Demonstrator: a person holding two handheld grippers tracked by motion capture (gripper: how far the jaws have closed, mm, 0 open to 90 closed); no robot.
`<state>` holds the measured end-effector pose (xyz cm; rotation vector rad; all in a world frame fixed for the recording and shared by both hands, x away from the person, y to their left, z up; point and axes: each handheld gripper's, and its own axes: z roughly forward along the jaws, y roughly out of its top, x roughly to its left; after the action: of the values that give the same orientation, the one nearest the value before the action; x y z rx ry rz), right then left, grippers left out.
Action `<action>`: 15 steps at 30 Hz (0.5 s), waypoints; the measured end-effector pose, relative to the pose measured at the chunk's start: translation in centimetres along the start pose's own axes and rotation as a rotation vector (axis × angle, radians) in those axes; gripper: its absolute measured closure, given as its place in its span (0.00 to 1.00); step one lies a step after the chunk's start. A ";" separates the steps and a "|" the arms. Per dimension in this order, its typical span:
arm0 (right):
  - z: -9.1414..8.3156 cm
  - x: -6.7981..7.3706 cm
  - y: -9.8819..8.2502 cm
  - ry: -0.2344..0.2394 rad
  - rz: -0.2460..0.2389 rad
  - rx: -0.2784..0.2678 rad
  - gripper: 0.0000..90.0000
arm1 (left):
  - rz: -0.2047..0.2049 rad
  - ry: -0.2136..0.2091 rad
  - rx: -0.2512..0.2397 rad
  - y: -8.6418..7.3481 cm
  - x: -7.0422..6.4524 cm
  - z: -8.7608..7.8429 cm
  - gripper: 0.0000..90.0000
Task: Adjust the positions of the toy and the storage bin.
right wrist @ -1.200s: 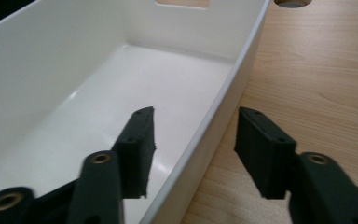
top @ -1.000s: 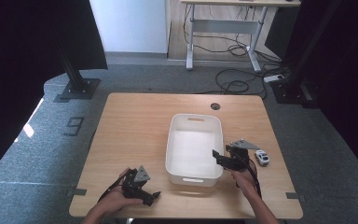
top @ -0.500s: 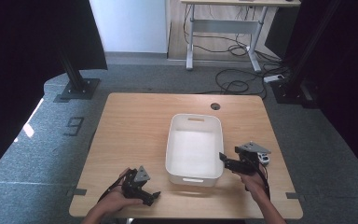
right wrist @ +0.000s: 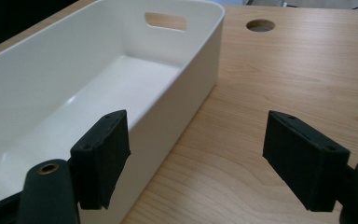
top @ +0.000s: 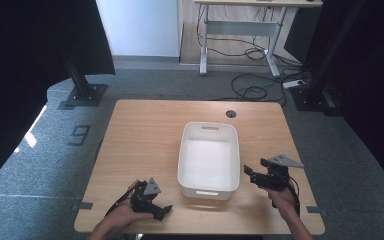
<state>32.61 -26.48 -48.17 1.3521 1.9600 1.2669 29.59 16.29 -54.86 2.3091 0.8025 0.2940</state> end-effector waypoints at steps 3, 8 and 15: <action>-0.2 -0.5 -0.2 -0.018 -0.001 0.009 0.25 | 0.000 0.000 0.000 0.0 0.0 0.0 0.00; -0.7 -1.0 -0.5 -0.029 -0.002 0.017 0.25 | 0.000 0.000 0.000 0.0 0.0 0.0 0.00; -1.2 -1.9 -1.1 -0.049 -0.013 0.045 0.25 | 0.000 0.000 0.000 0.0 0.0 0.0 0.00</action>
<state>31.95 -28.83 -48.78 1.3767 1.9712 1.1793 29.59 16.29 -54.86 2.3088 0.8027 0.2939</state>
